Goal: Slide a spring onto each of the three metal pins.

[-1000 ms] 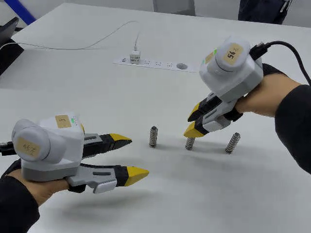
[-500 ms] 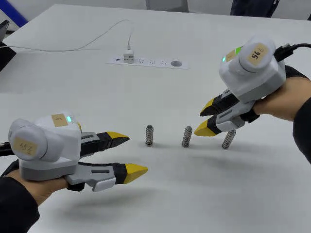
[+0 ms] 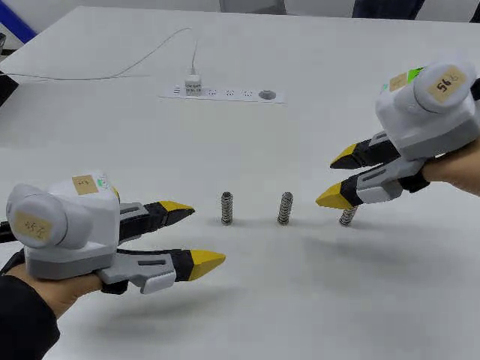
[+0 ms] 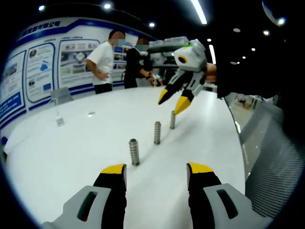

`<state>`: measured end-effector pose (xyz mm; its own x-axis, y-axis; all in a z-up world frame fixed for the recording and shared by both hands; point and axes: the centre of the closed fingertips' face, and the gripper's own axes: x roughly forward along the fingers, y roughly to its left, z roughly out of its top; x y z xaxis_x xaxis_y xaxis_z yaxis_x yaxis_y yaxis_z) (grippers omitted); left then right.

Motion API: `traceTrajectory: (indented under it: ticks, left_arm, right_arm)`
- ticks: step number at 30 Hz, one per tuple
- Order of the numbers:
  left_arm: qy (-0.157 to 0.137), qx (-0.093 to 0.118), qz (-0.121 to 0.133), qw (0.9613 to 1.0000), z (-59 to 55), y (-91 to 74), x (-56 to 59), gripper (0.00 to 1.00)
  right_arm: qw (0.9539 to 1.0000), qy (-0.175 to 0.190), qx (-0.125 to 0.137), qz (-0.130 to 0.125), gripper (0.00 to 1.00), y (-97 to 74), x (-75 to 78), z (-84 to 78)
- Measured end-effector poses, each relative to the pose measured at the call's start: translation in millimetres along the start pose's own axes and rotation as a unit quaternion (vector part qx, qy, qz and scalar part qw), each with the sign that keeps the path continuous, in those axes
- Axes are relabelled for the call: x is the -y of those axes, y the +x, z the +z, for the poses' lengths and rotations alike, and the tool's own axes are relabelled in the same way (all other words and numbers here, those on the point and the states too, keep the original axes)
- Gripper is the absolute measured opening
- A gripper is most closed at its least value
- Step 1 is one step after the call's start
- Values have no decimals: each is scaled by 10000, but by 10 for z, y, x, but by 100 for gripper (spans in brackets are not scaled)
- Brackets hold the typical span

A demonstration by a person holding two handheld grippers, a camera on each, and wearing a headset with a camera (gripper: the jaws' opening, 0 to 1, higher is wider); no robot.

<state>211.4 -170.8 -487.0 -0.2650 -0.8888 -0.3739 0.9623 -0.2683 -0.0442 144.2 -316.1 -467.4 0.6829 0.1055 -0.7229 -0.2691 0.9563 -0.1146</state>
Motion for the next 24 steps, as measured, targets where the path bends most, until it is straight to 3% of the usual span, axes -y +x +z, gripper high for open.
traceTrajectory:
  ticks: [9, 24]
  left_arm:
    - [-9, 20, 33, 10000, 10, 5, 4, 53]
    - [-44, 28, 57, 10000, 10, -2, 0, 55]
  right_arm:
    - [9995, 235, 152, -154, 47, -137, 38, -191]
    - [9968, 507, 552, -260, 52, -245, -36, -388]
